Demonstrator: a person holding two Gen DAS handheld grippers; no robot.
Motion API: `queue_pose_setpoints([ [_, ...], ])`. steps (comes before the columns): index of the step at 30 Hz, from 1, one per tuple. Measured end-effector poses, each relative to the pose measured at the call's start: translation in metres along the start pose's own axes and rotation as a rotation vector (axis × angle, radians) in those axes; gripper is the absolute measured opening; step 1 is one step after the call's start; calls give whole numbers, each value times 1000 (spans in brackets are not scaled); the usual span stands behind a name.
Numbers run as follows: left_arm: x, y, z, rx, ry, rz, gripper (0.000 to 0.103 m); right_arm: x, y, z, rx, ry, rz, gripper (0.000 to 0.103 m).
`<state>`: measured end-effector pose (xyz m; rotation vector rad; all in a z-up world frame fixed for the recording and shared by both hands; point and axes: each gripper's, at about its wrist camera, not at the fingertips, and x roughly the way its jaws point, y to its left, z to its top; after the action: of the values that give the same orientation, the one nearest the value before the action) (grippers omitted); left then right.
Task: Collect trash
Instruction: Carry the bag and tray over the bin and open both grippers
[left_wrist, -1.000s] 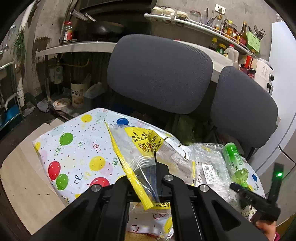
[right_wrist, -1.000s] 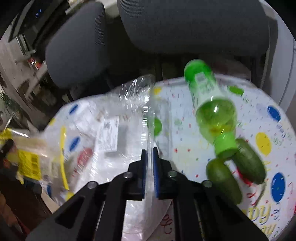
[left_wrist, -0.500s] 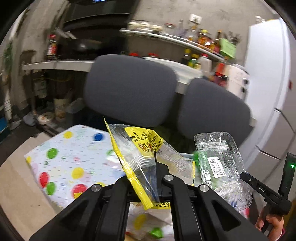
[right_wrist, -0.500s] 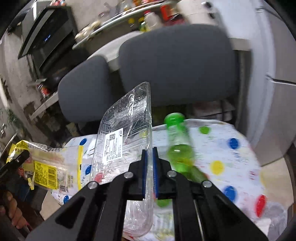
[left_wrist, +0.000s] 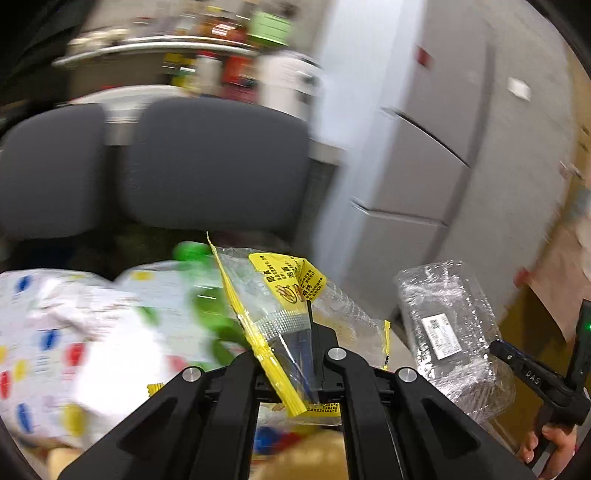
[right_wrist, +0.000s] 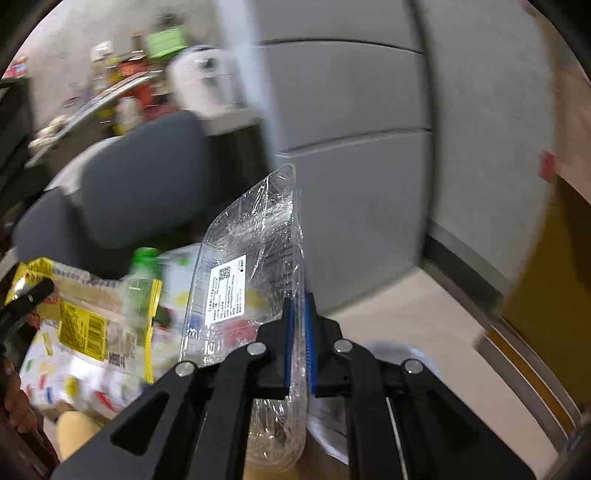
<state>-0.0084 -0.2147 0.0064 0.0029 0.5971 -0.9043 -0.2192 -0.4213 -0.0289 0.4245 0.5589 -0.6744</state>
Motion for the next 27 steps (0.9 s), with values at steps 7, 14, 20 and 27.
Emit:
queue_pose_setpoints([
  [7, 88, -108, -56, 176, 212, -165, 2, 11, -85, -53, 62, 102, -263, 6],
  [14, 152, -156, -103, 275, 346, -156, 2, 45, -111, -85, 93, 228, -333, 7],
  [20, 177, -166, -113, 325, 371, -94, 2, 75, -123, -107, 89, 335, -395, 7],
  [27, 192, -178, -114, 320, 407, -109, 2, 111, -132, -107, 100, 385, -329, 8],
])
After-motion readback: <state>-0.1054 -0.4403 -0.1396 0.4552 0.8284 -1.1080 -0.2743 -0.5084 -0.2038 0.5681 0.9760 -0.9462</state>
